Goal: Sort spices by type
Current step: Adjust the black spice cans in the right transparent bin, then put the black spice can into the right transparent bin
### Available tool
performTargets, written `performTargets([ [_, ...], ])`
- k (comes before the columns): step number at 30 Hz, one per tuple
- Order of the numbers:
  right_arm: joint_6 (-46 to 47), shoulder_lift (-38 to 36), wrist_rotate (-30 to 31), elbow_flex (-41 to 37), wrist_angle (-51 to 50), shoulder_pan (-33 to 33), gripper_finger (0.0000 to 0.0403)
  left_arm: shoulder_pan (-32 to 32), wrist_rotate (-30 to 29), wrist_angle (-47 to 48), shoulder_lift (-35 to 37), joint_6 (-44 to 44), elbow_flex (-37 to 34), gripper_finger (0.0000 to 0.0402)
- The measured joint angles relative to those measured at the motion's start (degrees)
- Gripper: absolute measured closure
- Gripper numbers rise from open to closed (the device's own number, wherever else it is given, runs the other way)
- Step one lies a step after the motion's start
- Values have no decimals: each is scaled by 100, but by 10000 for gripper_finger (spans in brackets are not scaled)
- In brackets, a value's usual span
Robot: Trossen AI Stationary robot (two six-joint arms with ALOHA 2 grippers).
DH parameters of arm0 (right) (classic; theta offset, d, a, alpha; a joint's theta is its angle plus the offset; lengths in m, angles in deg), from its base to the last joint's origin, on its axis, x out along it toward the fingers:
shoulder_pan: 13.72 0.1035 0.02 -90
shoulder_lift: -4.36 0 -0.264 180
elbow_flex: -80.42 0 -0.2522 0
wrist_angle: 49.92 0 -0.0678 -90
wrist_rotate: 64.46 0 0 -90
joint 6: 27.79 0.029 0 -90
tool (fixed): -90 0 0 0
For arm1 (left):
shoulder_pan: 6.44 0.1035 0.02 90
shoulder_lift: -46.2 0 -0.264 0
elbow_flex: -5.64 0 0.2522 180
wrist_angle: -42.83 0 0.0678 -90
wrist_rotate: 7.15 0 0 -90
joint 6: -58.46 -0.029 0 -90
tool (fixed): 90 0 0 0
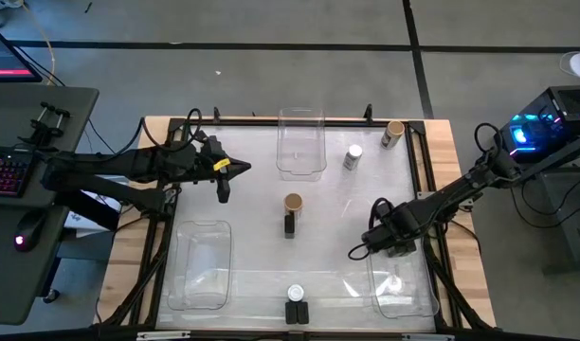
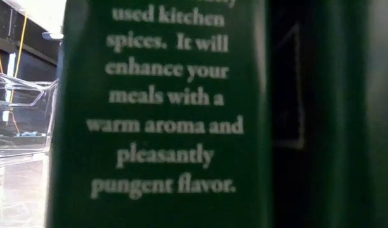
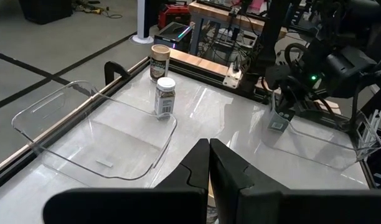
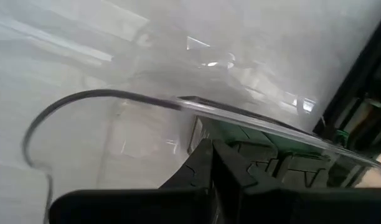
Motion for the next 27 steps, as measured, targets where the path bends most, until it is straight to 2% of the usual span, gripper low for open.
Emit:
performTargets([
  [15, 92, 0, -29, 53, -33, 0, 403, 0, 0, 0, 0, 0, 0, 401],
  [22, -251, 0, 28, 778, -793, 15, 403, 0, 0, 0, 0, 0, 0, 401],
  [25, -331, -2, 355, 1248, -1116, 15, 403, 0, 0, 0, 0, 0, 0, 401],
  [27, -418, -4, 751, 1532, -972, 15, 403, 0, 6, 3, 0, 0, 0, 401],
])
